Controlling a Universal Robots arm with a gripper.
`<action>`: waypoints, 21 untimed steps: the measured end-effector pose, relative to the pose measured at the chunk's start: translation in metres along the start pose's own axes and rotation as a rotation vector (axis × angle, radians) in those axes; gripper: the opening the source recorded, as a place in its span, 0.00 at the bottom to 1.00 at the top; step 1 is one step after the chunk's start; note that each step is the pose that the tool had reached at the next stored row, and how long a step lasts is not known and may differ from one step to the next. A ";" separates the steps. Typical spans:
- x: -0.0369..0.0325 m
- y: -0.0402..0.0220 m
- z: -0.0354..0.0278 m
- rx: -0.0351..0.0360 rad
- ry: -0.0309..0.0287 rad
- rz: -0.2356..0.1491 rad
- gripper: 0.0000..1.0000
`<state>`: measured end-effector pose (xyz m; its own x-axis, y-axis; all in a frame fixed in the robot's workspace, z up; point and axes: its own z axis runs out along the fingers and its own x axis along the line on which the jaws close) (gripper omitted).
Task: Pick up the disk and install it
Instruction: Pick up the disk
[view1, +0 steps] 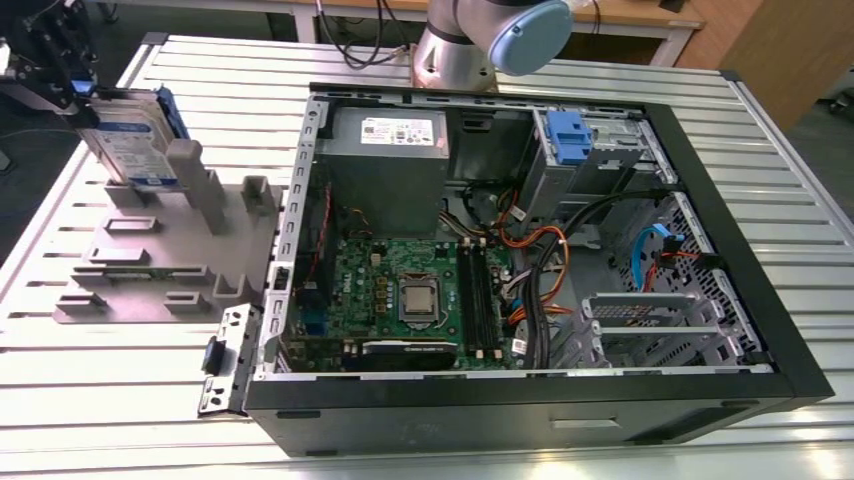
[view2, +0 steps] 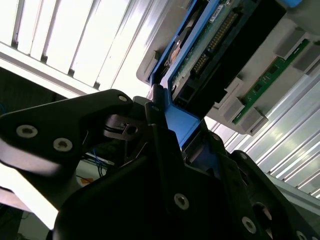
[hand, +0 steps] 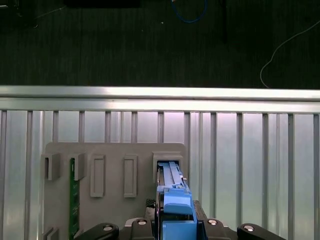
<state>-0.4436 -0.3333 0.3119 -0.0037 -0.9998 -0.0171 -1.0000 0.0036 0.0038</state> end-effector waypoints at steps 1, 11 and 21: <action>0.0000 0.0000 -0.0007 0.0000 0.0002 0.000 0.36; -0.0002 0.0000 -0.0085 0.0000 0.0014 0.000 0.36; -0.0003 0.0001 -0.0156 0.0003 0.0015 0.000 0.36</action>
<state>-0.4436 -0.3333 0.3275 -0.0037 -0.9999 -0.0156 -1.0000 0.0036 0.0035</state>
